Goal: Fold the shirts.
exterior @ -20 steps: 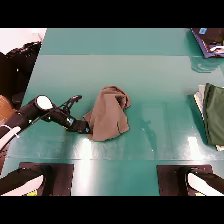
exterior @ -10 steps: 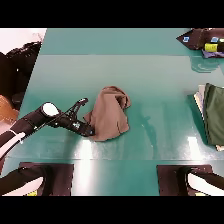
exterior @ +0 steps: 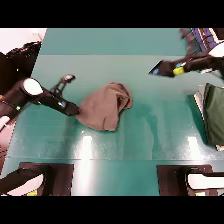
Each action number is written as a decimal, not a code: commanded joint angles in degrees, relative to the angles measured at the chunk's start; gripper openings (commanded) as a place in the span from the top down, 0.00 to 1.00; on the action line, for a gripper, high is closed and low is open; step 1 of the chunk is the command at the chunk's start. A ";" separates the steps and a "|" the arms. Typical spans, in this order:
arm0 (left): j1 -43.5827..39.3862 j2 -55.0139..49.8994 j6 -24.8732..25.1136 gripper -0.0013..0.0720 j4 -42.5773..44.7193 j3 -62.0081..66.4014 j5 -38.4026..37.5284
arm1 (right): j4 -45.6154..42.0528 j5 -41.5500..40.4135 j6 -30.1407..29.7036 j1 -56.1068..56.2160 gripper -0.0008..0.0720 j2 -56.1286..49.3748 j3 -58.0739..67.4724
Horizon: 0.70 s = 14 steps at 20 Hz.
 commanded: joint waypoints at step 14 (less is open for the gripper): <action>4.72 0.00 -0.81 0.95 4.90 6.93 1.55 | 7.45 -8.41 -0.83 15.58 0.37 -20.22 3.76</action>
